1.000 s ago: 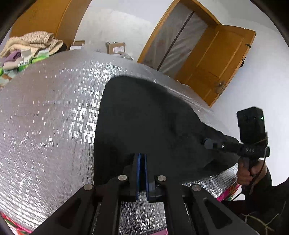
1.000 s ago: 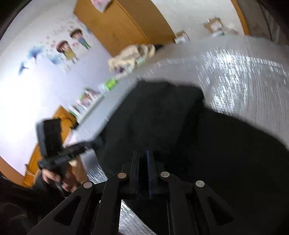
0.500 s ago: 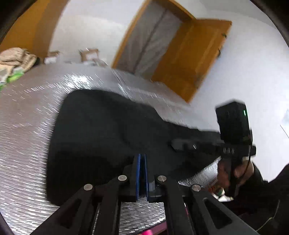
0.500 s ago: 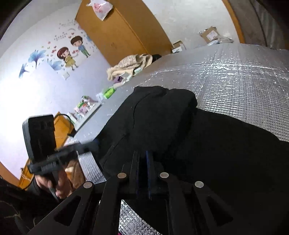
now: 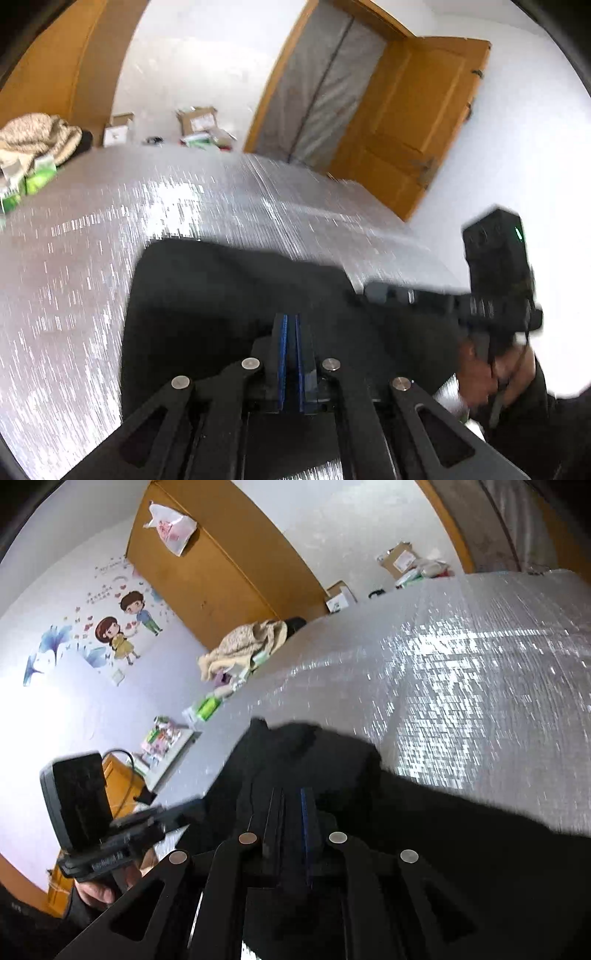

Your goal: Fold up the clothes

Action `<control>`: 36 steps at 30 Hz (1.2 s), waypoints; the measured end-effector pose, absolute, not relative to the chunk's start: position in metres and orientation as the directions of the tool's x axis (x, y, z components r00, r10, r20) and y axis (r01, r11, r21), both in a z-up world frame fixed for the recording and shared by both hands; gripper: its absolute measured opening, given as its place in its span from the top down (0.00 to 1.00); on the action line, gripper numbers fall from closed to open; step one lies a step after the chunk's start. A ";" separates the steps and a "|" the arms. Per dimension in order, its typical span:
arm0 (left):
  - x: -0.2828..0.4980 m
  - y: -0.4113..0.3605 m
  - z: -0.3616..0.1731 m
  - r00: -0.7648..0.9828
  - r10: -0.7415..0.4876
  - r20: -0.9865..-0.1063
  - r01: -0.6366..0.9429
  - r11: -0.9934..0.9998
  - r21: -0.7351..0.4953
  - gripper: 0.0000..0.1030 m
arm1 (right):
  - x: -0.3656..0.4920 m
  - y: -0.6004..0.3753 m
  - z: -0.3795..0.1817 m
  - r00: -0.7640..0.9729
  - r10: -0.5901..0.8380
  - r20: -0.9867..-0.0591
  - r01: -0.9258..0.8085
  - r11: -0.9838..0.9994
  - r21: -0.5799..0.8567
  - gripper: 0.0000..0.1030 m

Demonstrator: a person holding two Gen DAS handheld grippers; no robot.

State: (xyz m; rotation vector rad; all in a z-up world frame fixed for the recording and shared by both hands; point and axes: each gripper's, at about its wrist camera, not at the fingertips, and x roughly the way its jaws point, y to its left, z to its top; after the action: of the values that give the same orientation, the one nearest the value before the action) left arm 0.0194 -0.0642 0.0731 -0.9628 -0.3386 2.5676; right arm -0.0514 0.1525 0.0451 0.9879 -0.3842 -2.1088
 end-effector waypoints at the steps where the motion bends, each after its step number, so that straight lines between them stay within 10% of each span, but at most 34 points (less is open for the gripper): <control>1: 0.008 -0.063 0.074 -0.699 0.409 -0.587 -0.250 -0.908 -0.335 0.97 | -0.058 0.149 0.044 -0.414 -0.739 -0.531 0.501 -0.672 0.545 0.91; 8: -0.068 -0.065 0.033 -0.619 0.323 -0.716 -0.105 -0.937 -0.332 0.97 | -0.106 0.137 0.018 -0.406 -0.693 -0.595 0.364 -0.720 0.590 0.97; 22: -0.030 -0.119 0.036 -0.715 0.422 -0.558 -0.081 -0.842 -0.534 0.97 | -0.102 0.163 0.008 -0.421 -0.734 -0.533 0.334 -0.671 0.662 0.95; 36: -0.066 -0.137 0.023 -0.676 0.296 -0.675 0.065 -0.889 -0.454 0.97 | -0.099 0.146 0.014 -0.404 -0.740 -0.538 0.364 -0.670 0.648 0.95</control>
State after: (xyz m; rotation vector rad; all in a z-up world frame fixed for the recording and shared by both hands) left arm -0.0665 -0.1374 0.0229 -1.1997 -0.6850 2.6760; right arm -0.0989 0.1463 0.0141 1.1082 -0.5738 -2.1022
